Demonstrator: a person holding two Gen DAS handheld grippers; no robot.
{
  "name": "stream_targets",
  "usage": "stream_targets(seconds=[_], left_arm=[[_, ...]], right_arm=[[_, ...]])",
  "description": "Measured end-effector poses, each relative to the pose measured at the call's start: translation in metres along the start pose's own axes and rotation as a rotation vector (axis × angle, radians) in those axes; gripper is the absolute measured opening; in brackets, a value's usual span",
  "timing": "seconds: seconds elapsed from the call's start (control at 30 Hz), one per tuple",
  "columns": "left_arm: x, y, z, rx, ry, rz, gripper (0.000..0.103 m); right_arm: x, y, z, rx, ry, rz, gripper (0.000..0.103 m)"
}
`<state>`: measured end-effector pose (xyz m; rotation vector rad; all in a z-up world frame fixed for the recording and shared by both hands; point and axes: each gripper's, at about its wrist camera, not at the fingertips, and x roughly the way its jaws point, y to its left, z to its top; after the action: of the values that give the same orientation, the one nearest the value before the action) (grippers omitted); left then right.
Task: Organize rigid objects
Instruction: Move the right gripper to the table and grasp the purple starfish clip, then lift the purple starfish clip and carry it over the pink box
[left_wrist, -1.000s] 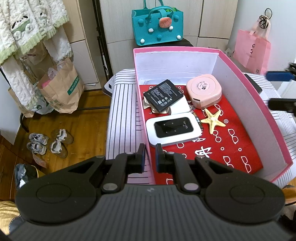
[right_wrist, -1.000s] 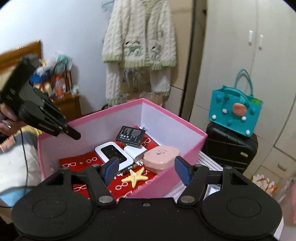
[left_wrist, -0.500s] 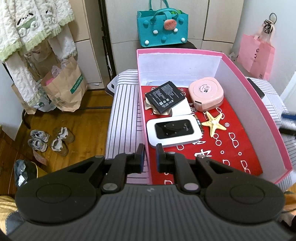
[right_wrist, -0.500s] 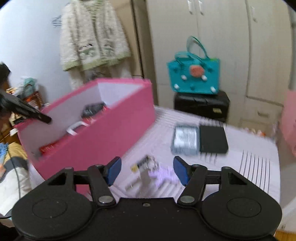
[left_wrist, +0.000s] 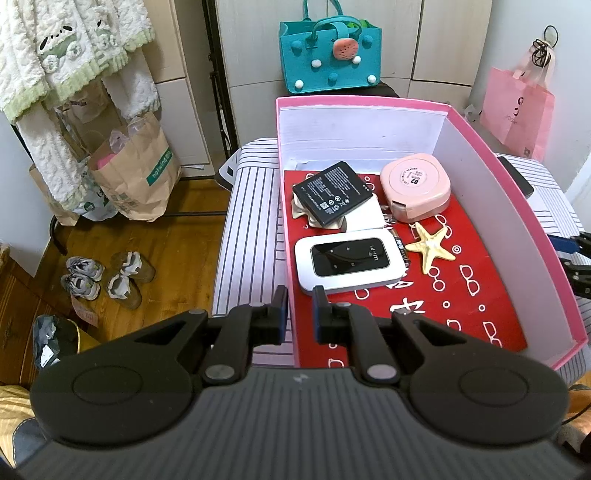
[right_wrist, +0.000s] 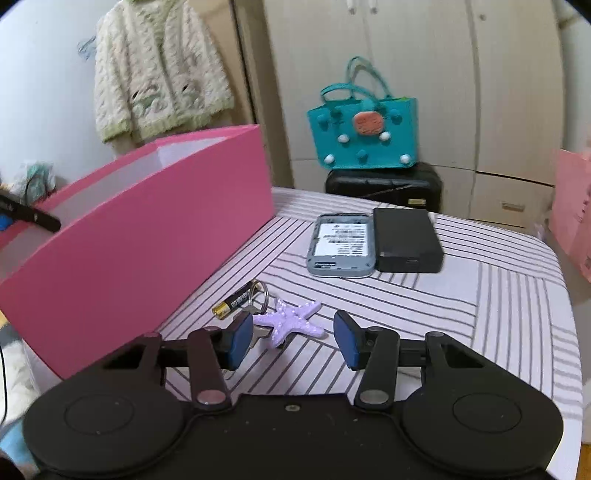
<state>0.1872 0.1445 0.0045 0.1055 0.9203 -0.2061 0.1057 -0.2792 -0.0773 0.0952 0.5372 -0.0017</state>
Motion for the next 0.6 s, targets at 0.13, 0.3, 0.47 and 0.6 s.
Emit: stream_targets(seconds=[0.13, 0.3, 0.47, 0.6], left_arm=[[0.000, 0.001, 0.000, -0.007, 0.004, 0.002, 0.011], [0.000, 0.003, 0.000, -0.015, 0.010, -0.004, 0.011], [0.001, 0.003, 0.000, -0.016, 0.010, -0.003, 0.011], [0.001, 0.002, 0.000, -0.012, 0.007, 0.000, 0.011]], right_arm=[[0.019, 0.002, 0.007, -0.091, 0.078, 0.013, 0.056], [0.022, 0.000, 0.012, -0.127, 0.093, 0.012, 0.060], [0.020, 0.002, 0.014, -0.122, 0.112, 0.060, 0.036], [0.016, 0.003, 0.022, -0.070, 0.113, 0.005, 0.015]])
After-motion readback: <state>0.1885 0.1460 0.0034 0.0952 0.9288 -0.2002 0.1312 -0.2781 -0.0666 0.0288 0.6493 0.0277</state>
